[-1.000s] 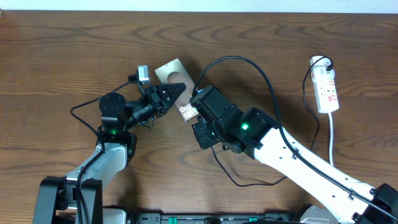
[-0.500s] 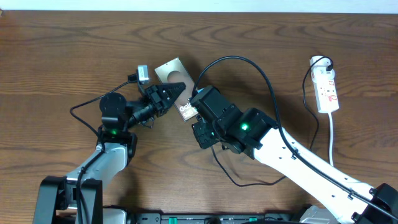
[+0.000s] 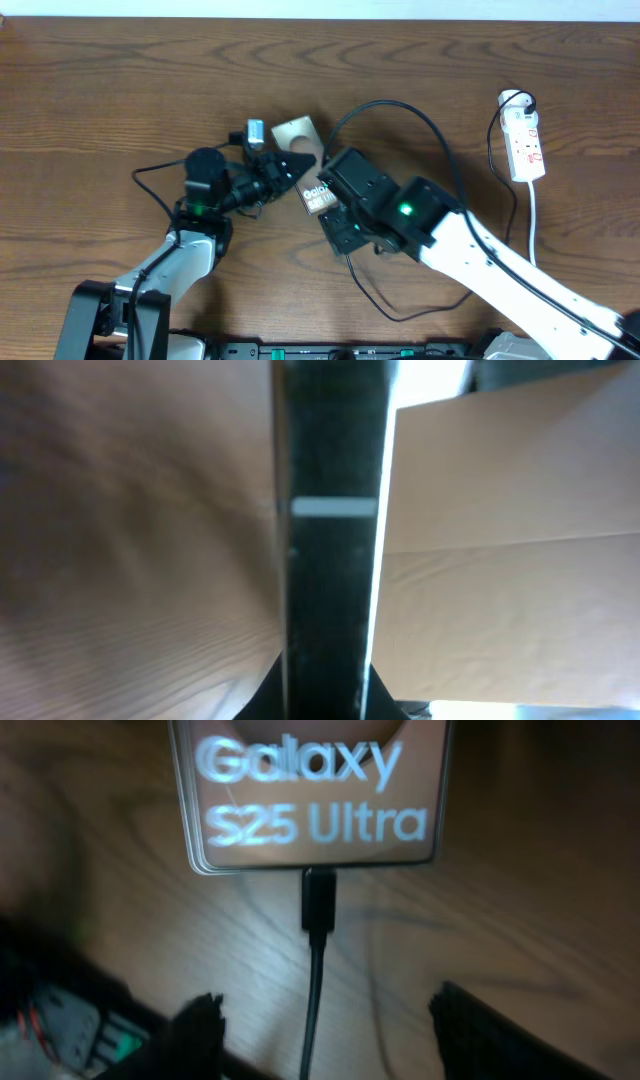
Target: Plug charger to phone and switch on socket
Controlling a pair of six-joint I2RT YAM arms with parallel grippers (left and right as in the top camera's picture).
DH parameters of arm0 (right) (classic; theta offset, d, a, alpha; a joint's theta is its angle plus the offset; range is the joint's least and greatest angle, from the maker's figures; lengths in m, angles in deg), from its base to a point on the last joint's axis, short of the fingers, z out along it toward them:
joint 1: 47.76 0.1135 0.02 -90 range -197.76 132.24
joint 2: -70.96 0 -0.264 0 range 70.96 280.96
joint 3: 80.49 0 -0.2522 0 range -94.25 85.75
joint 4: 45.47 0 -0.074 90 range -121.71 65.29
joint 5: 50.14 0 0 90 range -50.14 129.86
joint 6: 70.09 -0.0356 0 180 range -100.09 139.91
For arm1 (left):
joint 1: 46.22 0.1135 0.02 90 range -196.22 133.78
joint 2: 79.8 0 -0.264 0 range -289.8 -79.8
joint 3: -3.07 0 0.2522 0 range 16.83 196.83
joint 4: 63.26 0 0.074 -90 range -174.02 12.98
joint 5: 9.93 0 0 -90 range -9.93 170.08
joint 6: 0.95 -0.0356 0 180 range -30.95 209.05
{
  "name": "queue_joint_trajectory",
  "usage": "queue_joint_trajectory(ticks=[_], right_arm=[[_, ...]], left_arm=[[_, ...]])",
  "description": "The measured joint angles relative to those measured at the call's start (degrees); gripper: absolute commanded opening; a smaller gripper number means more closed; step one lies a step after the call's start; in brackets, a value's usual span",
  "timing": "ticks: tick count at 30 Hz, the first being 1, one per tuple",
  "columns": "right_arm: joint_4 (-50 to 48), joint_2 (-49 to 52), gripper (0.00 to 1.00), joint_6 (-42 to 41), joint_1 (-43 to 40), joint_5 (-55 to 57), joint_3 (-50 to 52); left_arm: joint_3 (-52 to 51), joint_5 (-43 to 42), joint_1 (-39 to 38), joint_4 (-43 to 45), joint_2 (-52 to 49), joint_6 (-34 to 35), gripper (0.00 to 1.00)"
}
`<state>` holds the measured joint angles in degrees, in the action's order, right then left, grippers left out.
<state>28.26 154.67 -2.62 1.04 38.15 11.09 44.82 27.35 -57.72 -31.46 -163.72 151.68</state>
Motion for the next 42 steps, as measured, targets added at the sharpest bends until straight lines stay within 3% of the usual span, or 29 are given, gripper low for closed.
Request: queue_joint_trajectory(ticks=[1,2,12,22,29,42], right_arm=[[0.7,-1.3,0.95,0.0,0.0,0.0,0.0],[1.7,-3.4,0.99,-0.1,0.0,0.1,0.0],[6.3,-26.8,0.99,-2.7,-0.3,9.6,-0.3],[9.2,-40.8,0.99,-4.5,-0.6,17.6,-0.5],[14.6,-42.6,0.99,-8.1,-0.5,19.5,-0.6],[15.6,-42.6,0.99,-17.3,-0.6,30.0,-0.6]], left_arm=[[0.0,0.9,-1.0,-1.7,0.0,-1.4,0.07],[0.0,1.8,-1.9,-3.4,0.0,-2.8,0.07],[1.5,5.2,-6.3,-19.1,-0.1,-16.1,0.07],[17.4,3.8,-6.6,-40.5,-7.1,-32.7,0.07],[22.1,-1.3,-6.6,-41.3,-16.4,-41.1,0.07],[22.2,-1.4,-6.6,-41.6,-21.0,-46.2,0.08]])
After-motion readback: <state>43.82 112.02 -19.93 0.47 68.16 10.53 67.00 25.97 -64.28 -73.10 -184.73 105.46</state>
